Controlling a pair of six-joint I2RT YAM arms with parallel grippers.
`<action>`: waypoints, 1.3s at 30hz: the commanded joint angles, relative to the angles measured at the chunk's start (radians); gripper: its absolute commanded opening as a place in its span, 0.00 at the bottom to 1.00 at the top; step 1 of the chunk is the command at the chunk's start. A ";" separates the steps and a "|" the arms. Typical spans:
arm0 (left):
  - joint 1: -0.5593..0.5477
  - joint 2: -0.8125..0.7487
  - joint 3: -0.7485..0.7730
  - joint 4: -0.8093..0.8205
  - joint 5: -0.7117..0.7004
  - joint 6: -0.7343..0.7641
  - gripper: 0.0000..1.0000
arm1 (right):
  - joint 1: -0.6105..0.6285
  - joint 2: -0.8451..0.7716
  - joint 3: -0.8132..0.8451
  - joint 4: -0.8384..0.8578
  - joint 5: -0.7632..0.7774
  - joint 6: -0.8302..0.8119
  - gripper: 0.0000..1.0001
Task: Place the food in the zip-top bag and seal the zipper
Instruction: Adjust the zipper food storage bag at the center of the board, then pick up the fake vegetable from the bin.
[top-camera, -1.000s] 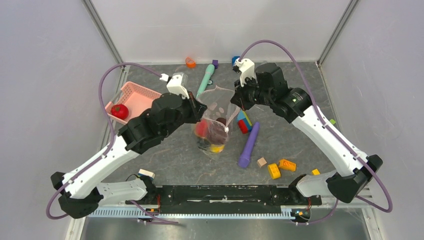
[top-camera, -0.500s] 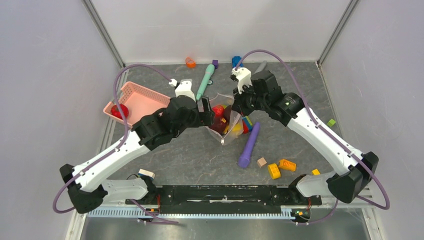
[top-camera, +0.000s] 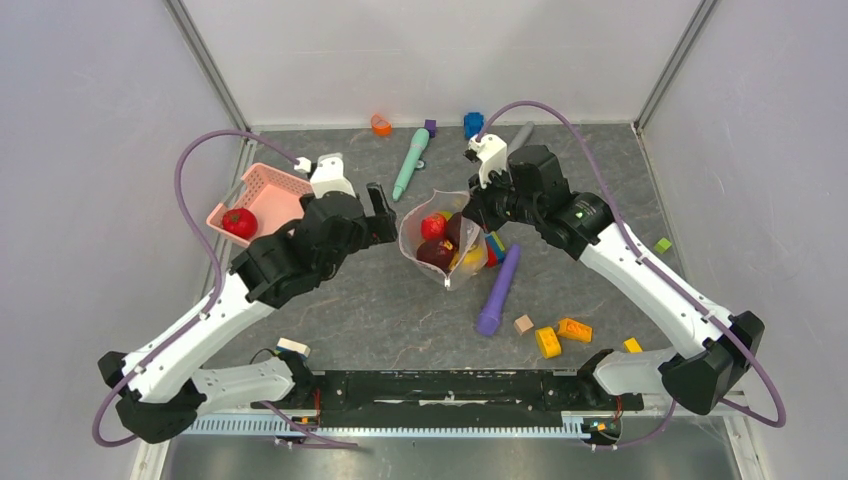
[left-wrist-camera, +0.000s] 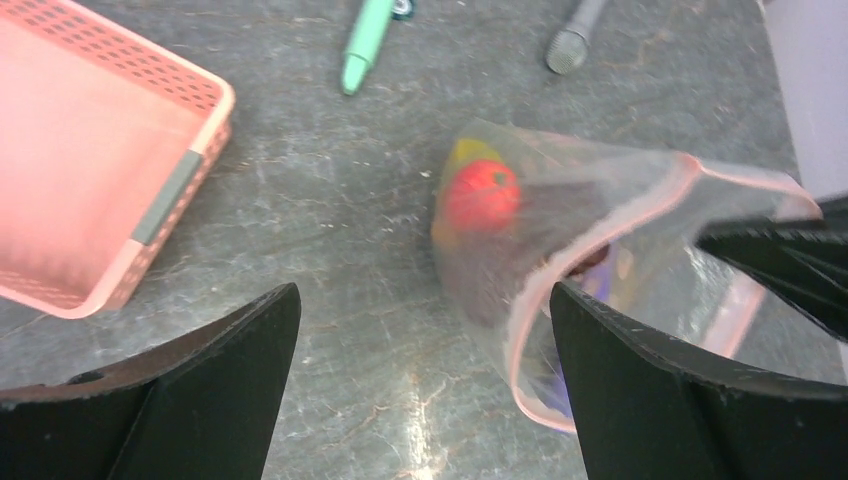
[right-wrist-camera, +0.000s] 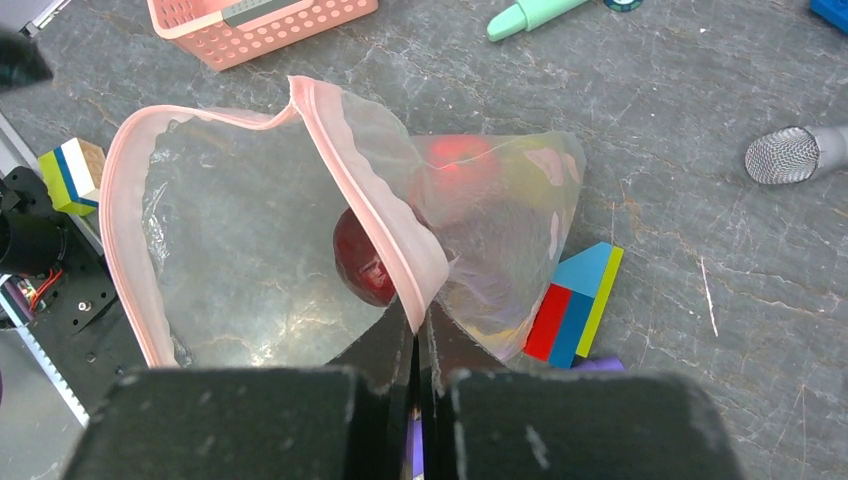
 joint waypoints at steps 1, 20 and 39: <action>0.111 0.004 0.032 -0.022 -0.033 -0.043 1.00 | -0.003 -0.017 -0.003 0.056 -0.001 -0.014 0.00; 0.695 0.169 -0.150 0.123 0.126 -0.052 1.00 | -0.004 0.000 -0.023 0.051 0.034 -0.039 0.00; 1.046 0.644 -0.010 0.415 -0.042 0.221 1.00 | -0.014 0.029 0.006 0.035 0.051 -0.030 0.00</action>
